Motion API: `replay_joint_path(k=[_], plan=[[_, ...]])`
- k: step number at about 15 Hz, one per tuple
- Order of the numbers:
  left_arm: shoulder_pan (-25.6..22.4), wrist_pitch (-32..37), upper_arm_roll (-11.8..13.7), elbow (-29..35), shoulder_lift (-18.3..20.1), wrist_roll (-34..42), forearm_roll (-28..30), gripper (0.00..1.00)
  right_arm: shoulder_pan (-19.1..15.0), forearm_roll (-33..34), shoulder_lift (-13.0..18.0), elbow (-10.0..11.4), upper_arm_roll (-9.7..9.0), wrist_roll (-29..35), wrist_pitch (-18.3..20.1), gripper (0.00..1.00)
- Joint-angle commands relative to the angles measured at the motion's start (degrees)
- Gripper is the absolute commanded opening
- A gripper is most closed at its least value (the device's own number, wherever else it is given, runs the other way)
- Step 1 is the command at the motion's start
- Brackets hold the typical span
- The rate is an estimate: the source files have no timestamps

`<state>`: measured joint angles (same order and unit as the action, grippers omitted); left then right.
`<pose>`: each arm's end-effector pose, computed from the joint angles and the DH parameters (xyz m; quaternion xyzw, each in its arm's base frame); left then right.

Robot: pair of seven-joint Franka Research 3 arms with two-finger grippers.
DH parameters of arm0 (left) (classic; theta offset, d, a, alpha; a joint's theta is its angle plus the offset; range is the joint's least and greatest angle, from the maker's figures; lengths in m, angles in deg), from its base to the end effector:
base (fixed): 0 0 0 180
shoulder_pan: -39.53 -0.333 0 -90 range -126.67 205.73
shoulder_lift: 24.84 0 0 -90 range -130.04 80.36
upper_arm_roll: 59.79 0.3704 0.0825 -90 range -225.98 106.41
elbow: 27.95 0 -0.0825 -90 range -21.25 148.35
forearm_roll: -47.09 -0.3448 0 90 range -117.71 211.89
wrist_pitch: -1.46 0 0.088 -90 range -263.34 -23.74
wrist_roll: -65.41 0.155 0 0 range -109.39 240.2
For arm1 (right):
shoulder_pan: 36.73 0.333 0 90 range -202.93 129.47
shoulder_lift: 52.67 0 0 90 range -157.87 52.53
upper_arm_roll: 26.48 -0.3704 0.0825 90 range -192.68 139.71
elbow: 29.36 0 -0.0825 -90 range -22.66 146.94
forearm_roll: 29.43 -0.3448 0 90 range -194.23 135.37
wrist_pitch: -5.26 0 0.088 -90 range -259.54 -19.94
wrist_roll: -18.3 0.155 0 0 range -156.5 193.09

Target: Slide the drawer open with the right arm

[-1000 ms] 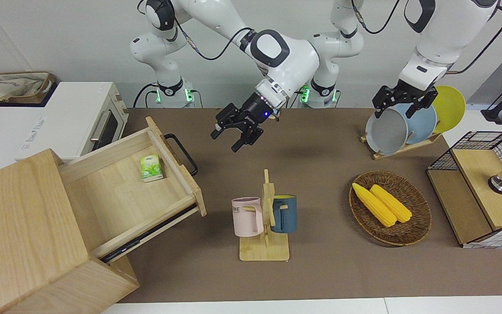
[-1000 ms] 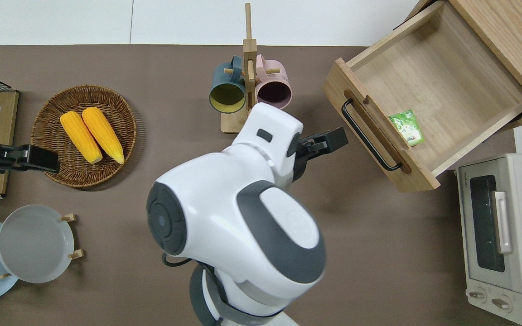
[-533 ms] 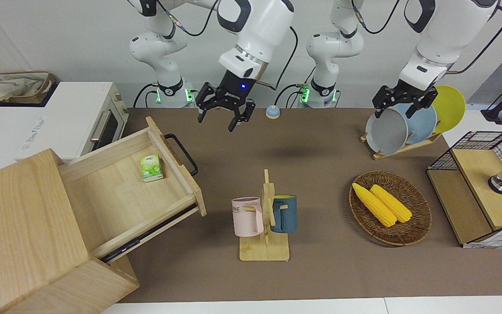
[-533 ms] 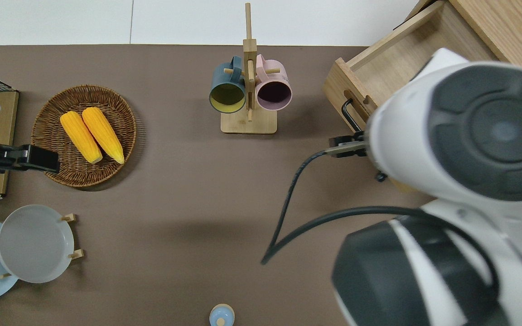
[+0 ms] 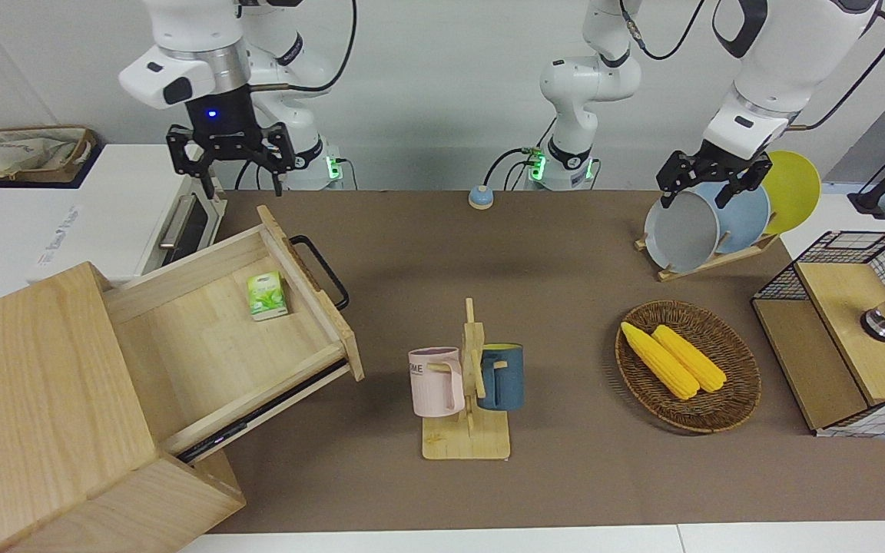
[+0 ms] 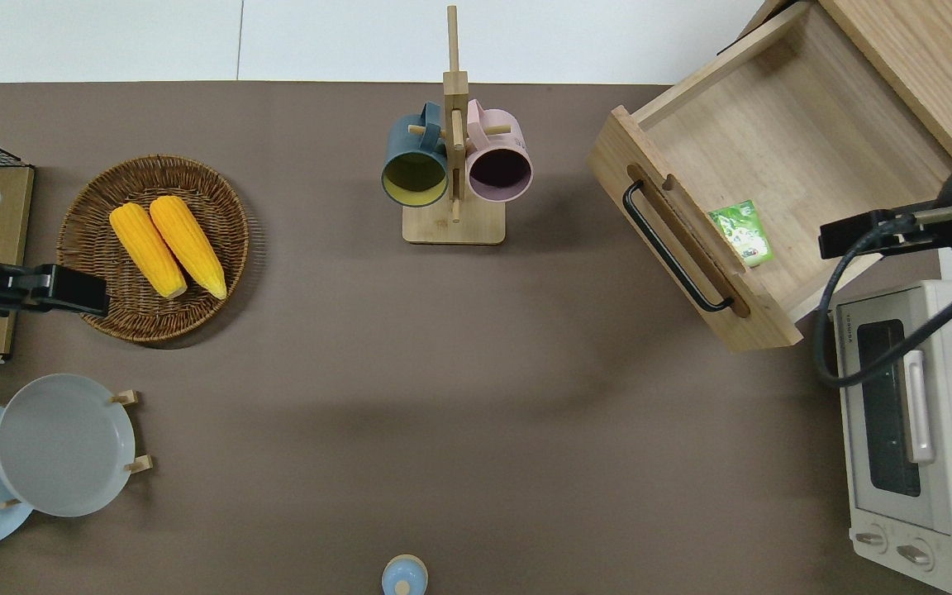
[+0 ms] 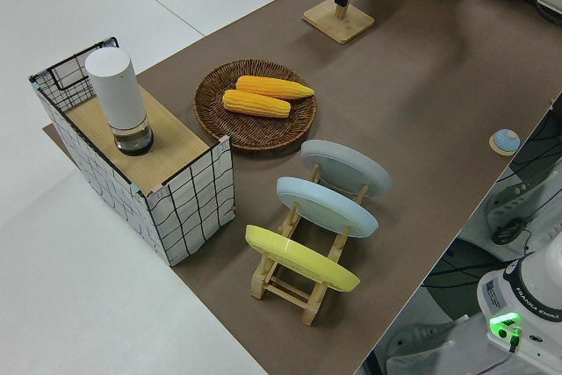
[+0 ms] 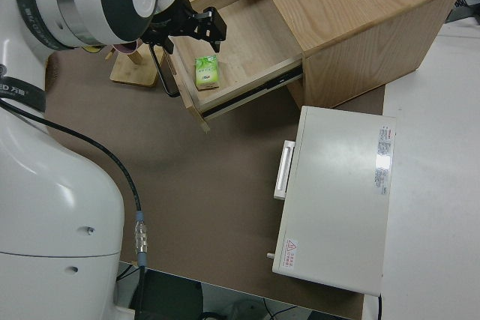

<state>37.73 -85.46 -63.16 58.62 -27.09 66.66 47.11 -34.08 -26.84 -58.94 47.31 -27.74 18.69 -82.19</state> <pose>0.5226 -0.0137 0.6317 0.9996 -0.0246 -0.0165 0.0013 0.5536 0.0298 0.6690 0.9986 0.0287 0.0401 0.0198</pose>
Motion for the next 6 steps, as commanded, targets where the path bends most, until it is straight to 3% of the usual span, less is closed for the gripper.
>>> replay_joint_path(k=[1, 6], plan=[[-0.3, 1.1, -0.4, -1.4, -0.7, 0.5, -1.0, 0.99, -0.5, -2.7, 0.9, 3.0, 1.78, -1.1, 0.2, 0.99], [-0.3, 1.1, -0.4, -1.5, -0.7, 0.5, -1.0, 0.99, -0.5, -2.4, 0.7, 3.0, 1.78, -0.7, 0.2, 0.992]])
